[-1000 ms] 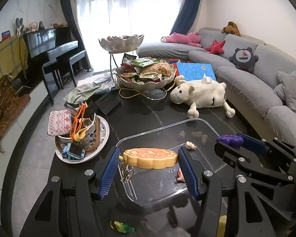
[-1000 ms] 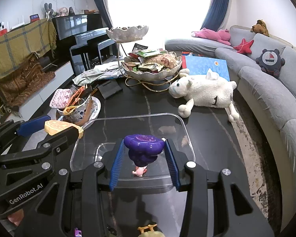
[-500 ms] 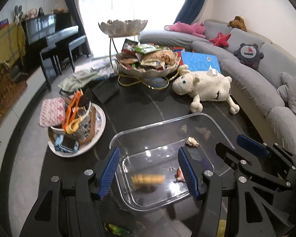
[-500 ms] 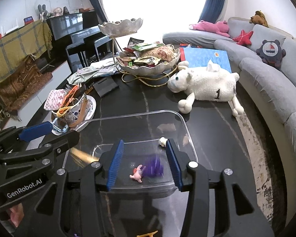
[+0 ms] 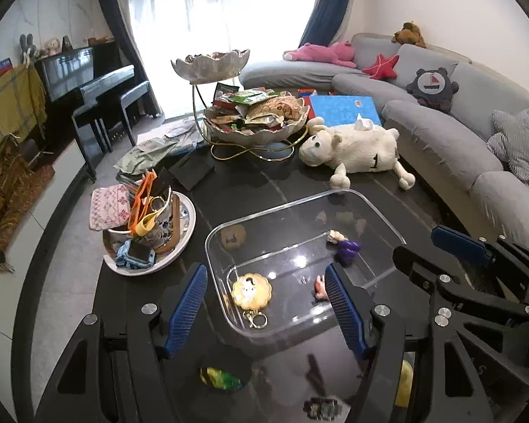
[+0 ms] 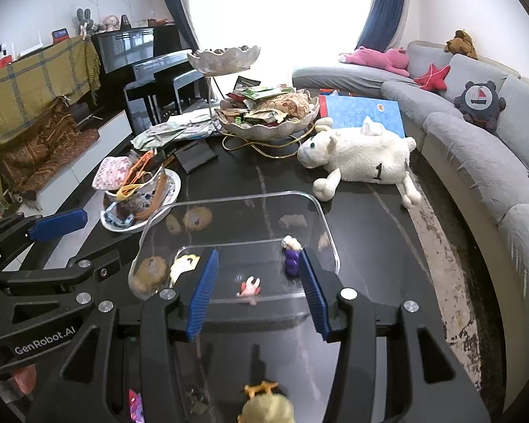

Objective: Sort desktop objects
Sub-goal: 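Open the left tool to drop the cookie keychain into the box while the right tool drops the grape, then withdraw both open tools toward the Spider-Man keychain and yellow plush duck, then grasp the yellow plush duck with the right tool while the left tool approaches the Spider-Man keychain, then grasp the purple Spider-Man keychain with the left tool while the right tool holds the duck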

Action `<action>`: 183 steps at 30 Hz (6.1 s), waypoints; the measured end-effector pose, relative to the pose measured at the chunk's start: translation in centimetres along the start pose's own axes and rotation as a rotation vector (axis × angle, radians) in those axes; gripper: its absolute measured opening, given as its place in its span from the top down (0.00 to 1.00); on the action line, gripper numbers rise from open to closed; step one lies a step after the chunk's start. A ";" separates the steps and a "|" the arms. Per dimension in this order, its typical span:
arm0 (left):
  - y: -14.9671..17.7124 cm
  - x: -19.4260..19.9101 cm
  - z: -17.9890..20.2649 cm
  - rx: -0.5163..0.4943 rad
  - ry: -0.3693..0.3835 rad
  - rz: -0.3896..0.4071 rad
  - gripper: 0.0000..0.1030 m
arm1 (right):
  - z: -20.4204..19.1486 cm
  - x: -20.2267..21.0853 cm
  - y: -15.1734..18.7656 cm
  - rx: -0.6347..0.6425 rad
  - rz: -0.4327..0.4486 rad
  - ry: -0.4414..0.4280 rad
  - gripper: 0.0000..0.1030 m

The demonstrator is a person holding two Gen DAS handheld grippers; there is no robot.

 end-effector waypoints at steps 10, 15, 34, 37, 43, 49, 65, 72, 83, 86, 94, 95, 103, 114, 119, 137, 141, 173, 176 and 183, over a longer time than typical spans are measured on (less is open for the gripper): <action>2.6 5.4 0.6 -0.034 -0.001 0.047 0.36 | -1.5 5.4 2.5 0.004 0.032 -0.005 0.57; 4.1 7.7 0.5 -0.036 -0.004 0.062 0.36 | -2.5 7.6 3.7 0.020 0.041 -0.004 0.57; 11.3 13.8 0.6 0.016 0.004 0.083 0.36 | -5.0 13.6 10.1 0.011 0.037 -0.033 0.57; 12.1 14.4 1.0 0.008 0.007 0.080 0.36 | -5.0 14.3 10.5 0.002 0.044 -0.029 0.56; 13.4 15.1 1.6 -0.011 -0.023 0.089 0.36 | -5.2 15.1 11.6 0.010 0.045 0.003 0.56; 14.9 14.6 0.9 0.090 0.019 0.048 0.36 | -5.0 15.1 13.0 -0.027 0.027 -0.016 0.56; 19.0 11.6 0.6 0.195 0.052 0.008 0.36 | -4.7 12.2 17.2 -0.050 -0.042 0.003 0.55; 20.7 10.3 1.3 0.153 0.030 0.031 0.36 | -4.5 10.8 18.9 -0.053 -0.066 0.005 0.55; 22.7 7.7 2.1 0.163 0.079 -0.068 0.36 | -3.3 8.9 21.6 -0.086 -0.096 -0.011 0.55; 23.1 7.0 2.2 0.173 0.096 -0.113 0.36 | -3.0 8.4 22.3 -0.098 -0.108 -0.016 0.54; 23.1 6.1 1.8 0.181 0.092 -0.137 0.36 | -2.5 7.7 22.2 -0.088 -0.103 0.001 0.39; 23.1 6.0 1.8 0.180 0.094 -0.143 0.36 | -2.4 7.6 22.1 -0.089 -0.103 0.003 0.36; 22.1 4.4 1.6 0.174 0.090 -0.177 0.36 | -1.8 6.2 21.2 -0.078 -0.098 0.007 0.30; 21.2 1.9 1.7 0.131 0.074 -0.214 0.36 | -0.5 4.0 20.4 -0.050 -0.118 0.043 0.16; 21.2 0.9 1.8 0.114 0.038 -0.203 0.36 | -0.1 3.4 20.3 -0.041 -0.131 0.058 0.16; 22.1 -2.6 1.9 0.121 -0.013 -0.241 0.36 | 0.3 0.8 19.1 0.010 -0.144 0.070 0.16; 22.1 -3.0 1.9 0.120 -0.014 -0.248 0.36 | 0.5 0.0 19.0 0.007 -0.153 0.069 0.16; 21.8 -4.1 1.4 0.150 -0.055 -0.213 0.37 | 0.9 -3.4 19.4 -0.024 -0.205 0.031 0.46; 21.8 -4.1 1.3 0.153 -0.049 -0.218 0.38 | 0.7 -2.8 19.2 -0.019 -0.185 0.020 0.47; 21.3 -3.0 1.3 0.148 -0.046 -0.195 0.39 | 0.0 -1.7 19.1 -0.007 -0.162 0.012 0.47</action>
Point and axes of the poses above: each gripper's, at about its wrist camera, not at the fingertips, and x roughly against the way its jaws point, z to its right, y to its underside, the point moved 4 cm from there along -x, roughly the way its jaws point
